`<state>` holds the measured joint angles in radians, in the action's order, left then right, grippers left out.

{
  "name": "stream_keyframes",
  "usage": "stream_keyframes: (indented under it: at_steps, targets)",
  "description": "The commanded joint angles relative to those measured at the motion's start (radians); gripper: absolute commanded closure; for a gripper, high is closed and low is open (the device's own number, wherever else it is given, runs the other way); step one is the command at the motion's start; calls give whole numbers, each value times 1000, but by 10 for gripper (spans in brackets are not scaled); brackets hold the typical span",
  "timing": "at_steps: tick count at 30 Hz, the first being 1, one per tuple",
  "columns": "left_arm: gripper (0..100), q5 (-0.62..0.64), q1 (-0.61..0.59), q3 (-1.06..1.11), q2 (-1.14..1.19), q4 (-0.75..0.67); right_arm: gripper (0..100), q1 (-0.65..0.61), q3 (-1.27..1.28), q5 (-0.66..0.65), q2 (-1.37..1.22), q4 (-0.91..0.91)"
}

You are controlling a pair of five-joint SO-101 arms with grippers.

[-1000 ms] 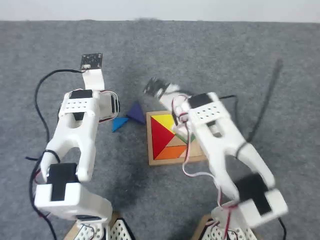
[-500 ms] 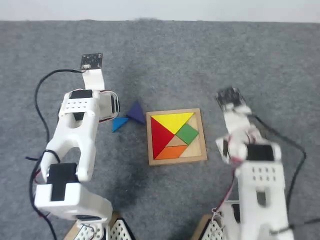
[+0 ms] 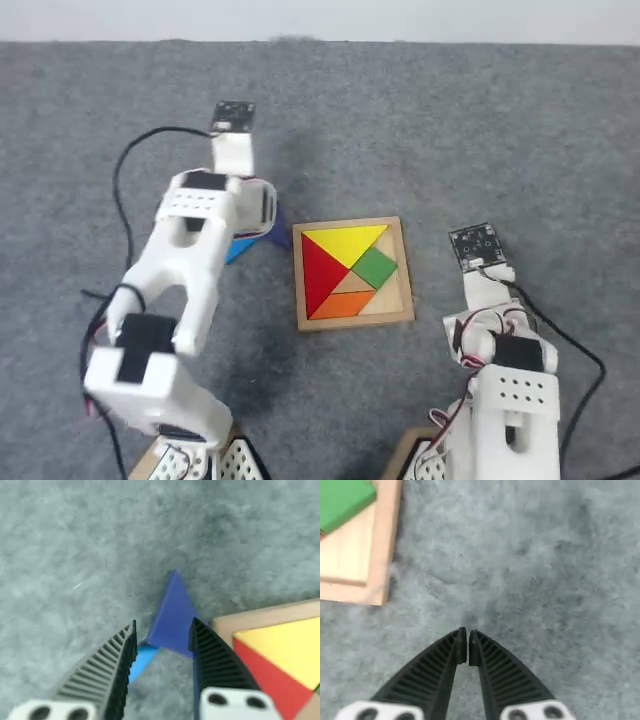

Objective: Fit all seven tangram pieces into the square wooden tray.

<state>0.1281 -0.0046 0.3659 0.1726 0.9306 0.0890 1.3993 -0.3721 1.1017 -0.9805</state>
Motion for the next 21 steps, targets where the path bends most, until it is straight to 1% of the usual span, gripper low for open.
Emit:
stream_keyframes:
  at_steps: [1, 5, 8, 13, 18, 21]
  targets:
    - [829, 51, 18, -249, 155, 146, 989, 13, 18, 11, 24, 59]
    - [830, 49, 6, -450, 288, 285, 989, 18, 46, 8, 22, 102]
    - [830, 34, -11, -519, 330, 371, 989, 18, 49, 9, 22, 104]
    - [830, -114, -18, -522, 305, 489, 989, 13, 51, 9, 22, 105]
    - [833, -367, -41, -522, 245, 552, 989, 13, 51, 9, 22, 105]
    - [852, -465, -74, -522, 253, 566, 989, 13, 51, 9, 22, 105]
